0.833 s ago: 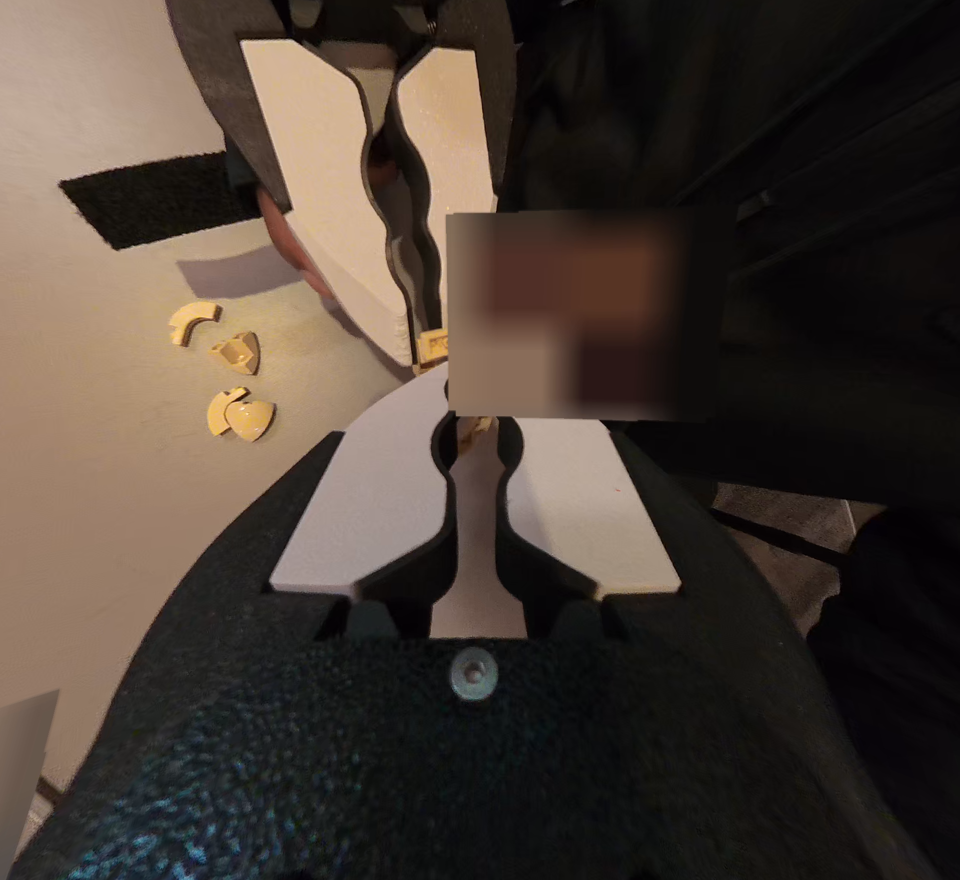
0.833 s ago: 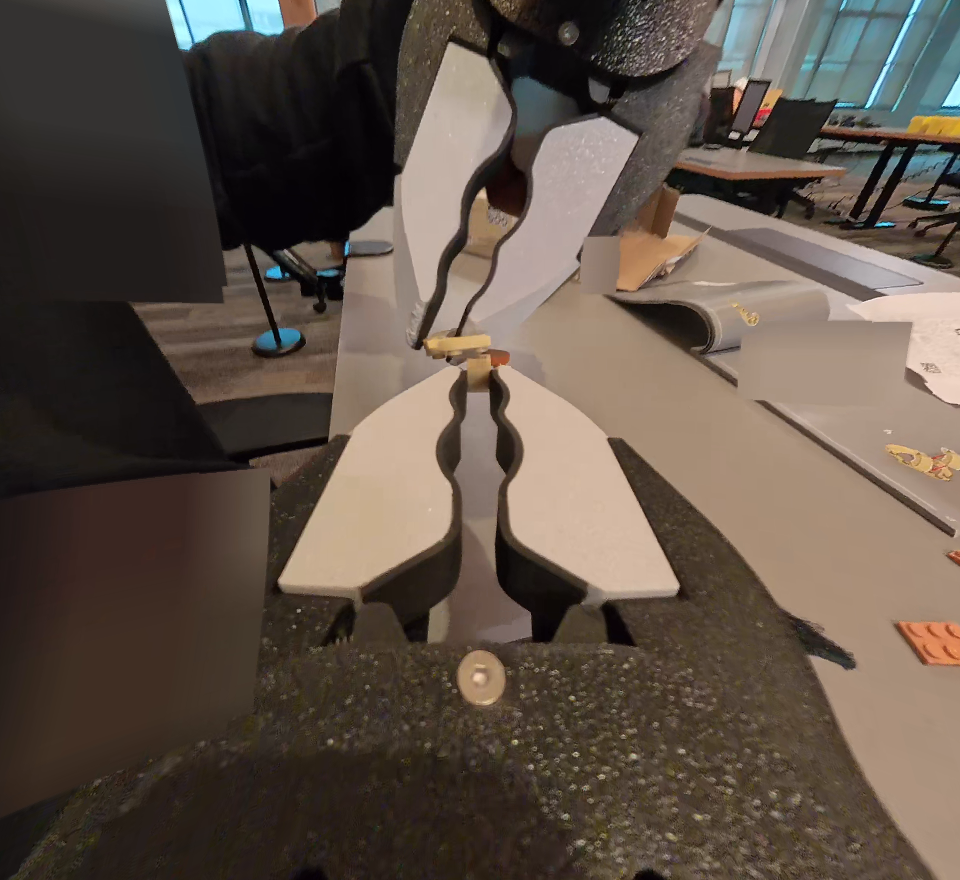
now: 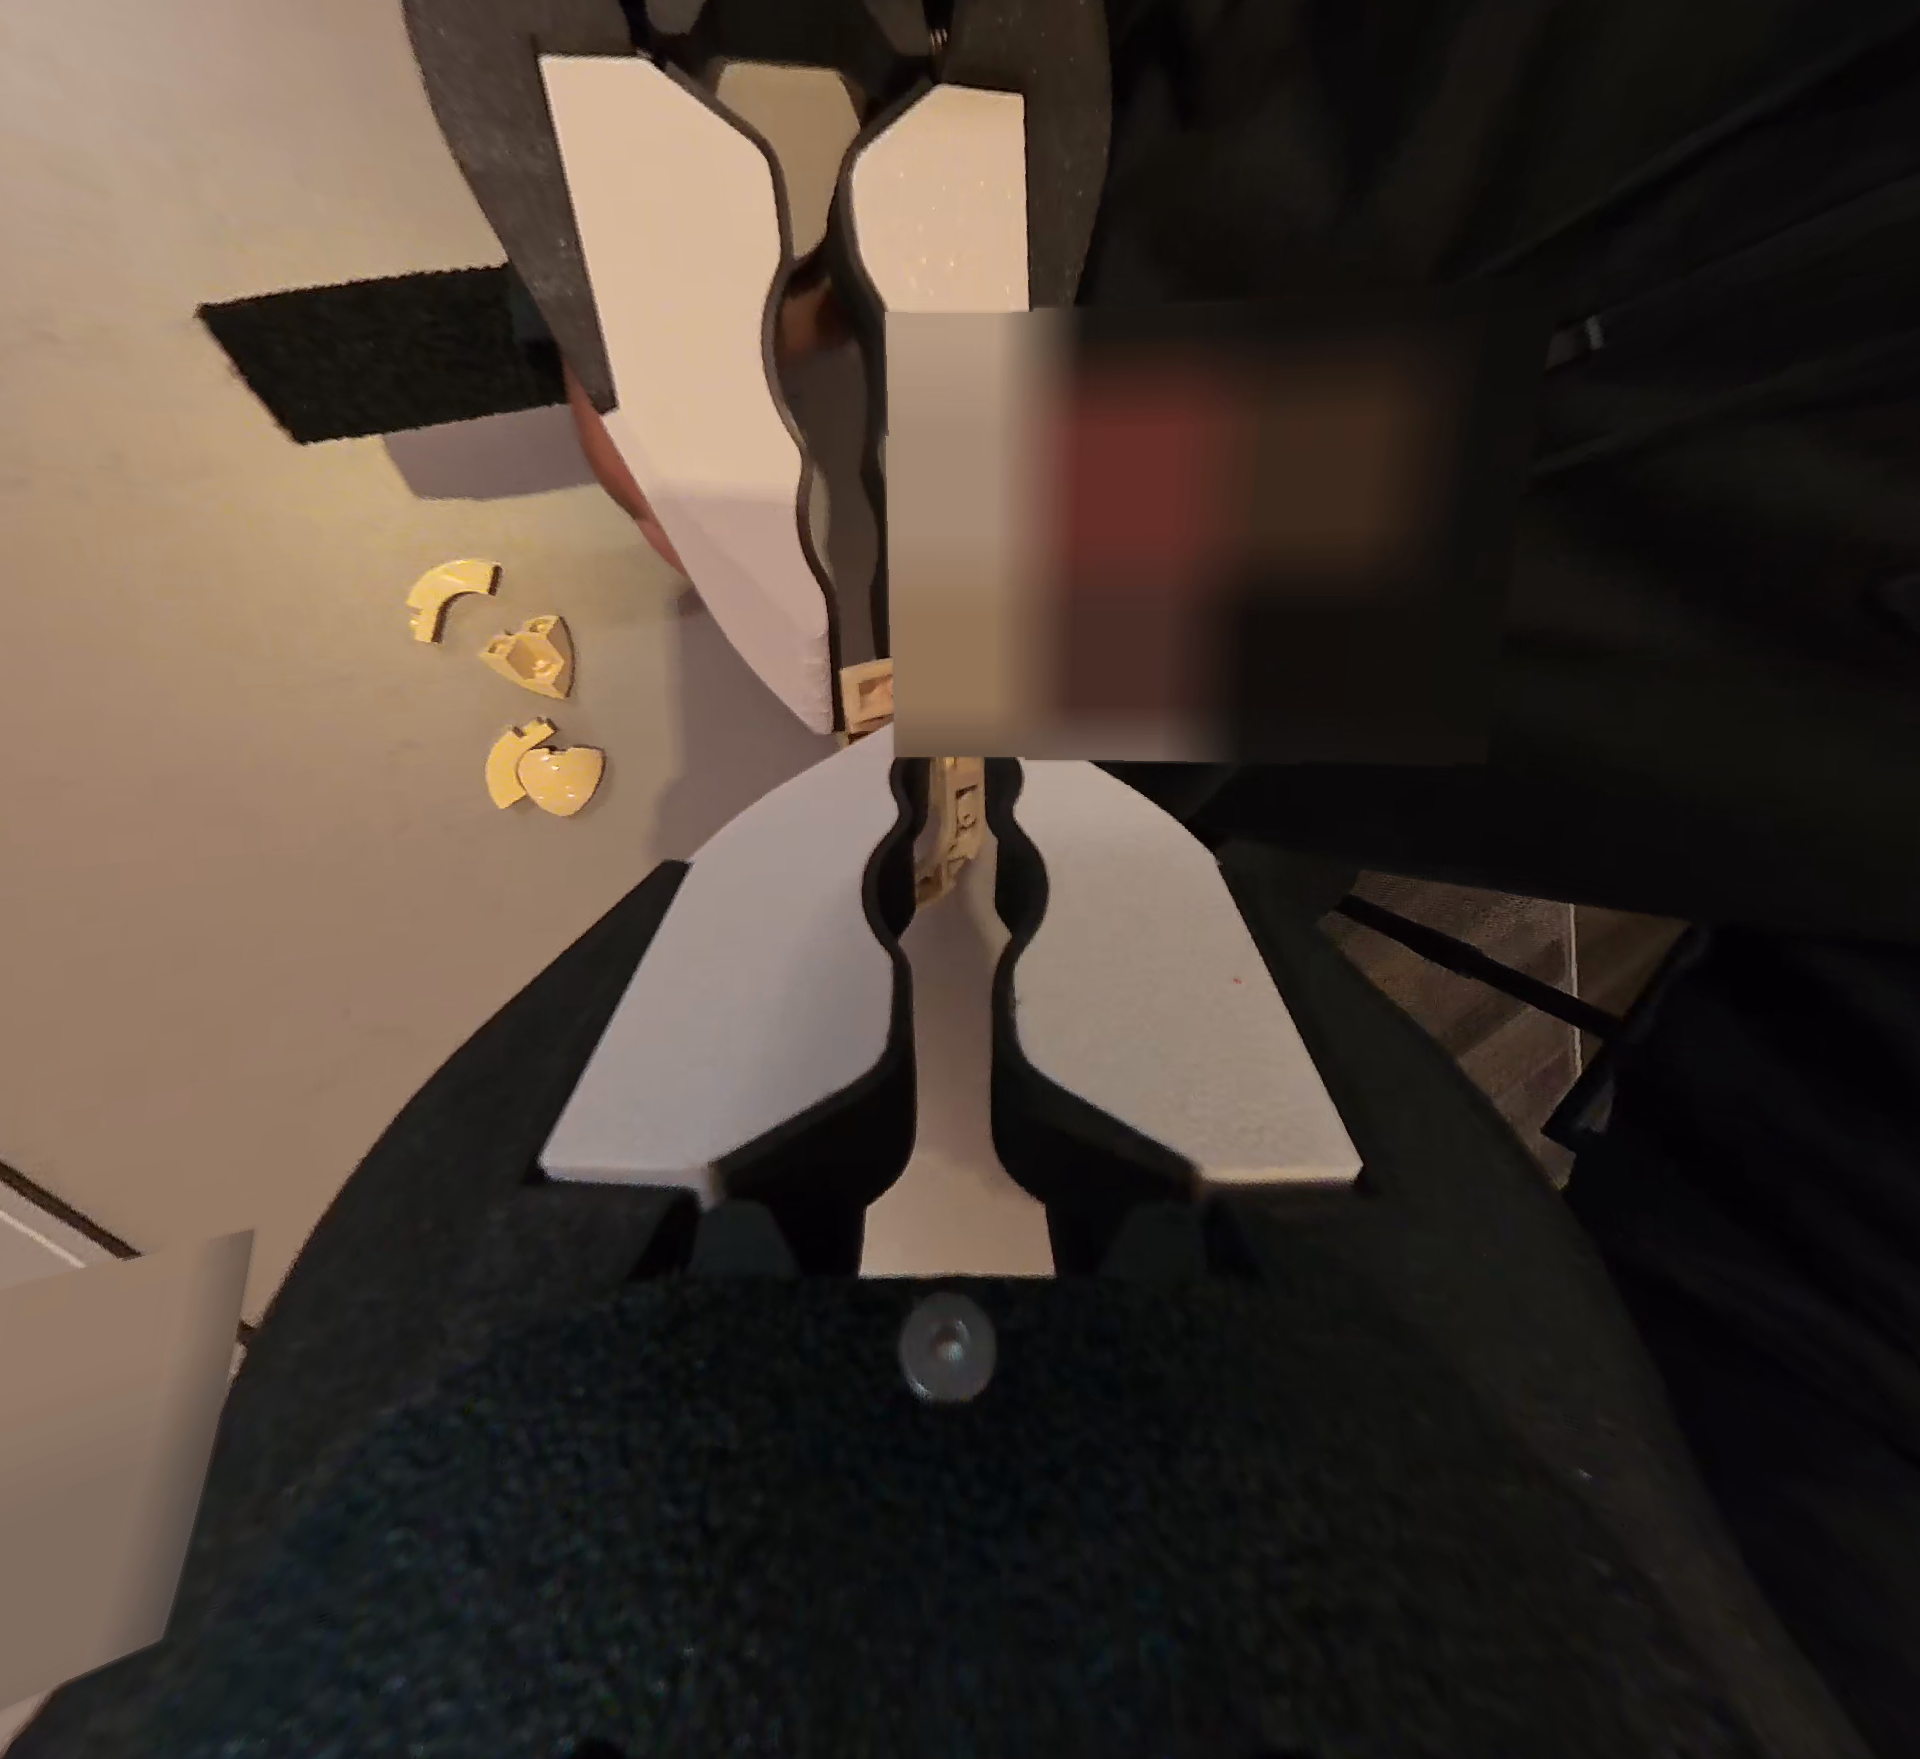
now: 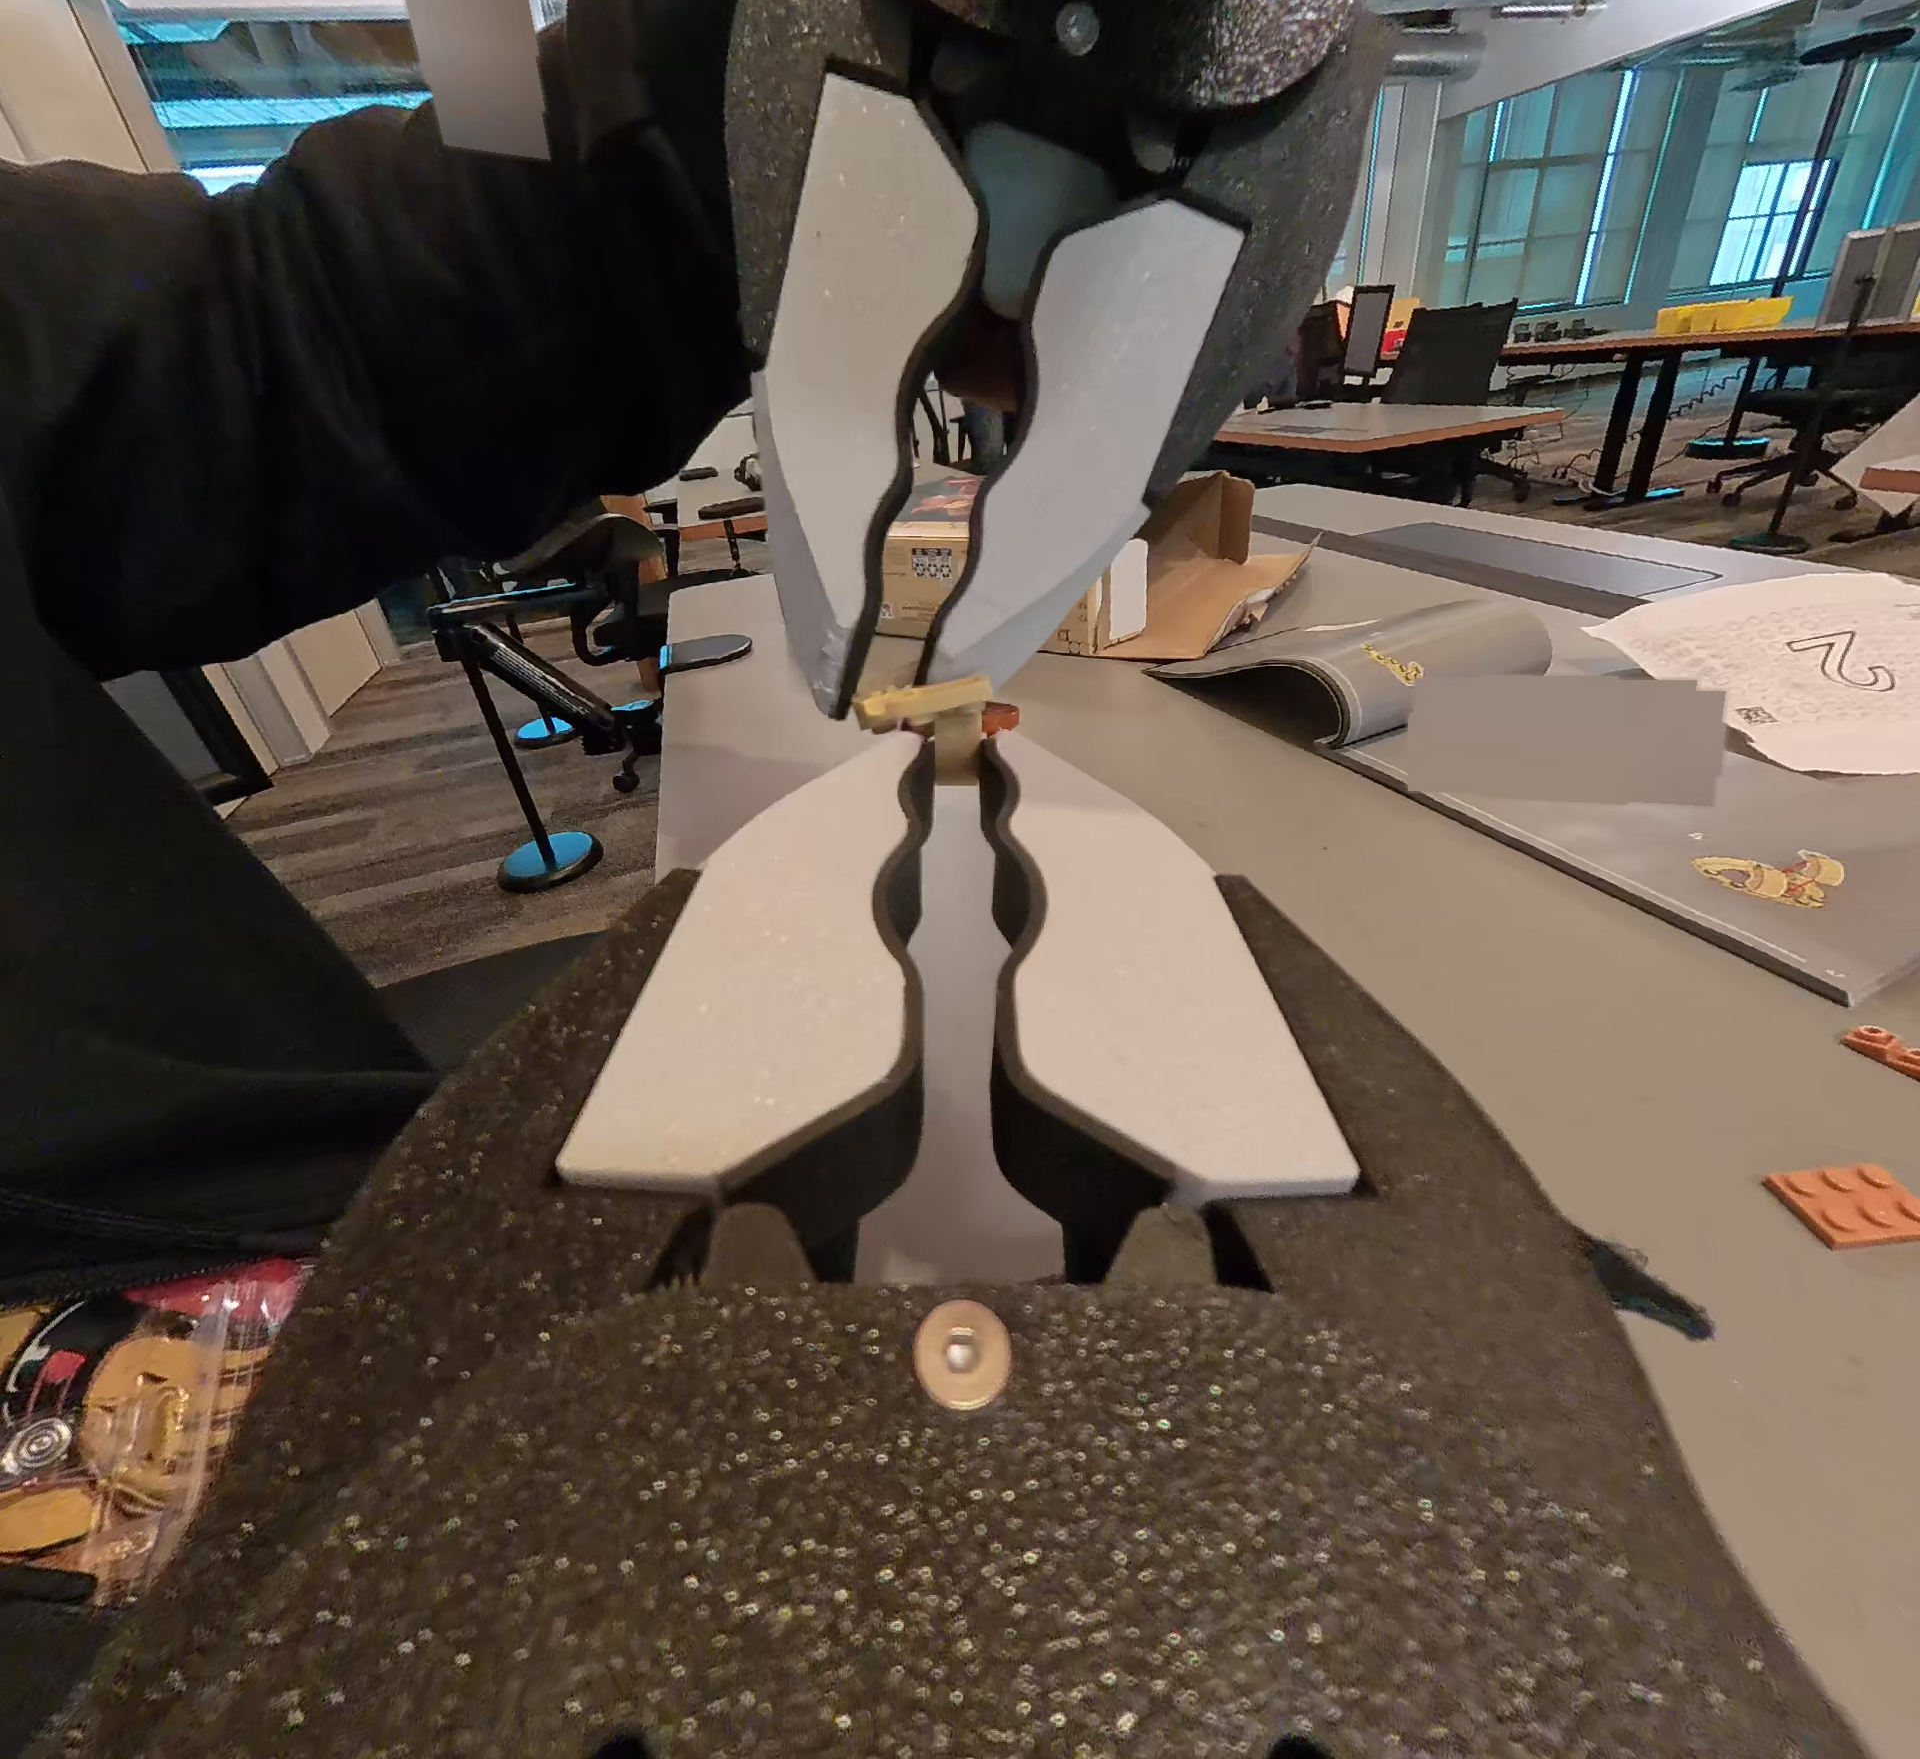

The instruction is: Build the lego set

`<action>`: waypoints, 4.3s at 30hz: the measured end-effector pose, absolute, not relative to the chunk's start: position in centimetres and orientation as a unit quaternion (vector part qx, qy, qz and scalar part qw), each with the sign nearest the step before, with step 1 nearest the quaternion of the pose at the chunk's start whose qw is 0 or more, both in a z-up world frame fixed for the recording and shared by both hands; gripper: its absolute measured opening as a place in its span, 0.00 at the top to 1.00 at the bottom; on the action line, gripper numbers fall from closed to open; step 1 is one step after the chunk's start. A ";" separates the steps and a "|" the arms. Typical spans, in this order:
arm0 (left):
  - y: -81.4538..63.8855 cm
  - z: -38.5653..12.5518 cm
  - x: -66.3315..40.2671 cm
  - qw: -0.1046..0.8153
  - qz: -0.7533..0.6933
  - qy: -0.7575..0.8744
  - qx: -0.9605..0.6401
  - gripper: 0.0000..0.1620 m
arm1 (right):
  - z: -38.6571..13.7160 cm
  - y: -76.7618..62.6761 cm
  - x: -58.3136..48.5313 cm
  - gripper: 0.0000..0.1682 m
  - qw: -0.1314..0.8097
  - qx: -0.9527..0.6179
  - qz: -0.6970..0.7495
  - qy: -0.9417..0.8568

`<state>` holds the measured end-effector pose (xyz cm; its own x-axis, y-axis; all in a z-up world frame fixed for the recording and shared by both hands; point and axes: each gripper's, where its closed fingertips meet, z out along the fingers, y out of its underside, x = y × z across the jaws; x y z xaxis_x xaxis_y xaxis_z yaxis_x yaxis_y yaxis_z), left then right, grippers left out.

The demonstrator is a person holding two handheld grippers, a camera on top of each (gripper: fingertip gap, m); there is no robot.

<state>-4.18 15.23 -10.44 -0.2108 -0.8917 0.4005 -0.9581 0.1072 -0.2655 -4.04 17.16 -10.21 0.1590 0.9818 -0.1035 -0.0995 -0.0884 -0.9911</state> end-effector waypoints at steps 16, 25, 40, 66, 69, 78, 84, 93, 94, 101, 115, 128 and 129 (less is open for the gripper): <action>16.7 -10.9 -4.5 0.001 0.226 -0.740 0.633 0.94 | -10.5 18.3 -3.8 0.96 0.529 -0.563 0.510 -0.378; 17.3 -11.4 -4.6 -0.013 0.207 -0.740 0.640 0.92 | -10.5 18.1 -3.9 0.96 0.531 -0.562 0.506 -0.383; 17.7 -11.2 -4.2 -0.061 0.202 -0.735 0.645 0.92 | -10.4 18.5 -3.7 0.96 0.535 -0.564 0.507 -0.372; 18.1 -10.3 -4.0 -0.108 0.264 -0.703 0.652 0.92 | -10.0 18.6 -3.3 0.96 0.535 -0.558 0.523 -0.359; 18.2 -9.9 -3.9 -0.121 0.267 -0.702 0.649 0.91 | -10.0 18.6 -3.3 0.96 0.534 -0.557 0.526 -0.357; 17.8 -9.9 -4.3 -0.236 0.187 -0.684 0.665 0.86 | -9.8 18.7 -3.1 0.96 0.533 -0.557 0.533 -0.349; 18.1 -10.2 -3.6 -0.301 0.152 -0.664 0.668 0.87 | -9.9 18.6 -3.2 0.96 0.535 -0.556 0.530 -0.352; 18.0 -10.7 -3.1 -0.316 0.116 -0.704 0.625 0.95 | -10.0 18.5 -3.3 0.96 0.537 -0.556 0.522 -0.360; 18.0 -10.7 -3.2 -0.316 0.117 -0.707 0.622 0.95 | -10.0 18.4 -3.3 0.96 0.536 -0.556 0.523 -0.361; 16.7 -10.5 -3.8 -0.279 0.169 -0.732 0.598 0.95 | -10.1 18.2 -3.4 0.96 0.539 -0.553 0.513 -0.375; 15.1 -10.9 -4.3 -0.162 0.325 -0.705 0.609 0.95 | -10.7 16.8 -4.2 0.96 0.550 -0.537 0.470 -0.434; 14.8 -11.1 -4.6 -0.117 0.335 -0.700 0.620 0.95 | -10.8 16.7 -4.3 0.96 0.550 -0.538 0.464 -0.439; 14.8 -11.2 -4.7 -0.113 0.333 -0.701 0.620 0.95 | -10.9 16.7 -4.4 0.96 0.550 -0.538 0.462 -0.441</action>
<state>-4.69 14.81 -11.16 -0.2053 -0.9450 0.2548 -0.7947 0.0091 -0.6069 -4.35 16.67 -10.86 0.1835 0.9829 -0.0121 -0.0331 -0.0062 -0.9994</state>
